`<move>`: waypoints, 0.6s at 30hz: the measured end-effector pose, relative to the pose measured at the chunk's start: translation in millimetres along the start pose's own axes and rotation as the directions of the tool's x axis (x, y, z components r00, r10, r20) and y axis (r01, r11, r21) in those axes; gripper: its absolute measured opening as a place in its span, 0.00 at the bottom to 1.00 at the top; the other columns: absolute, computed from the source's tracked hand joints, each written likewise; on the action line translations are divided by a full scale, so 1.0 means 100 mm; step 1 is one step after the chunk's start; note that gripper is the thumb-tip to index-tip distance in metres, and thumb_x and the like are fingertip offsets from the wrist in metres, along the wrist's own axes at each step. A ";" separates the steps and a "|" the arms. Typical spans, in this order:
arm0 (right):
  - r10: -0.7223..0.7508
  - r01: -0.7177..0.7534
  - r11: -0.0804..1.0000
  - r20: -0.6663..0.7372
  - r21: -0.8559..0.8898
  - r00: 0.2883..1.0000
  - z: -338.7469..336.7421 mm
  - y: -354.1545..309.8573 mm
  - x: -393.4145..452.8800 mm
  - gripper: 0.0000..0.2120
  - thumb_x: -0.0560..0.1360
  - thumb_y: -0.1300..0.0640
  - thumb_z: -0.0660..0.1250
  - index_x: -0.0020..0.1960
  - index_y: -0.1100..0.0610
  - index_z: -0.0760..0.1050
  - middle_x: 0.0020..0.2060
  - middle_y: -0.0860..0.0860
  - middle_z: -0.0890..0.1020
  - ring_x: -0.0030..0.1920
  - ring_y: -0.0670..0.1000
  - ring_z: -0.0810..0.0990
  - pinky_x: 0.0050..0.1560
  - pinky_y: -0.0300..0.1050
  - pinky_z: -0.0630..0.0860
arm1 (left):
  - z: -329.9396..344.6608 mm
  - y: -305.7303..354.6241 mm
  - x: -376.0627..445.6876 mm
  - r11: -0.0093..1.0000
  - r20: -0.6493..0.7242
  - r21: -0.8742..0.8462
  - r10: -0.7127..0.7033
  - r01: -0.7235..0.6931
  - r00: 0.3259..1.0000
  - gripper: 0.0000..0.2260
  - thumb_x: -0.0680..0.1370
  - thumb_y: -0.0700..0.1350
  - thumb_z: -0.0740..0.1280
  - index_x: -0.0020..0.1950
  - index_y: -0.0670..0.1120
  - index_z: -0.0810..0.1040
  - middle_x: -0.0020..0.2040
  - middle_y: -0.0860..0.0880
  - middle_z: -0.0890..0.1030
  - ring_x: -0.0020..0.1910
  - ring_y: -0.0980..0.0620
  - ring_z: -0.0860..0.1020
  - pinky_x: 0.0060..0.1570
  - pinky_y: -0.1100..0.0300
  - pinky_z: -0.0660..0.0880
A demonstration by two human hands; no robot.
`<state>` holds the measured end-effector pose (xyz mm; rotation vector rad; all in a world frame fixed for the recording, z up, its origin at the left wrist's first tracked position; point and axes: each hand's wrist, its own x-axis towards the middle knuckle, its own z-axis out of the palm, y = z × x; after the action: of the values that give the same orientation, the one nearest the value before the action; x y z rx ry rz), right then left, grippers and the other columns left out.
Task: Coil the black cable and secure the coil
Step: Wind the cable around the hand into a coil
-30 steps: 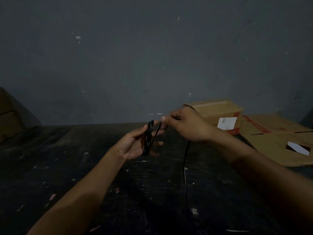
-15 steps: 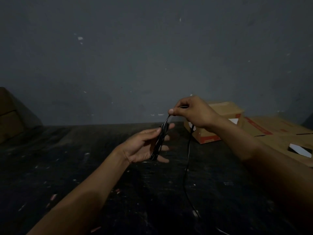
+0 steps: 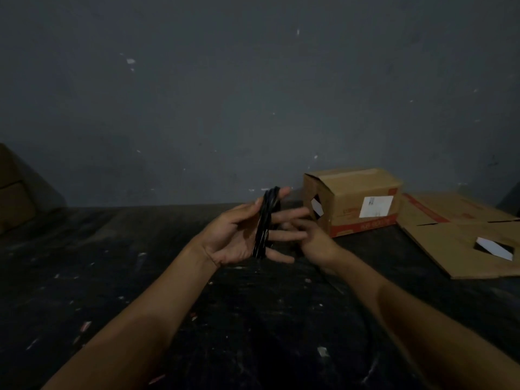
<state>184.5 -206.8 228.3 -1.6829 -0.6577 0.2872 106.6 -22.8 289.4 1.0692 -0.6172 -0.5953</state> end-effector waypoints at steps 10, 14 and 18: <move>0.130 -0.126 0.991 0.157 -0.037 0.979 0.61 0.36 -0.29 0.16 0.82 0.48 0.54 0.44 0.54 0.75 0.27 0.47 0.68 0.25 0.45 0.68 0.30 0.42 0.67 | -0.06 0.30 0.03 0.991 -0.133 0.039 0.133 -0.129 0.982 0.20 0.79 0.53 0.58 0.70 0.56 0.72 0.74 0.41 0.68 0.71 0.35 0.67 0.62 0.28 0.63; 0.063 -0.027 0.987 0.220 -0.161 0.973 0.72 0.13 -0.39 0.16 0.82 0.48 0.54 0.45 0.54 0.75 0.28 0.46 0.69 0.23 0.39 0.67 0.27 0.34 0.66 | -0.18 0.31 0.05 0.986 -0.249 0.071 0.164 -0.151 0.954 0.19 0.78 0.54 0.59 0.69 0.57 0.74 0.73 0.42 0.70 0.70 0.35 0.69 0.61 0.28 0.67; -0.052 0.143 0.930 0.264 -0.339 0.963 0.78 -0.19 -0.52 0.17 0.82 0.49 0.53 0.46 0.55 0.77 0.27 0.39 0.75 0.27 0.35 0.72 0.30 0.26 0.66 | -0.33 0.26 0.05 0.985 -0.373 0.118 0.160 -0.124 0.914 0.17 0.79 0.55 0.58 0.67 0.60 0.75 0.74 0.44 0.69 0.71 0.37 0.68 0.61 0.30 0.70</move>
<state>96.0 -170.8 219.8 -1.9688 -1.0299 0.3276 137.4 3.5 302.3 1.1772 -0.3772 -0.2205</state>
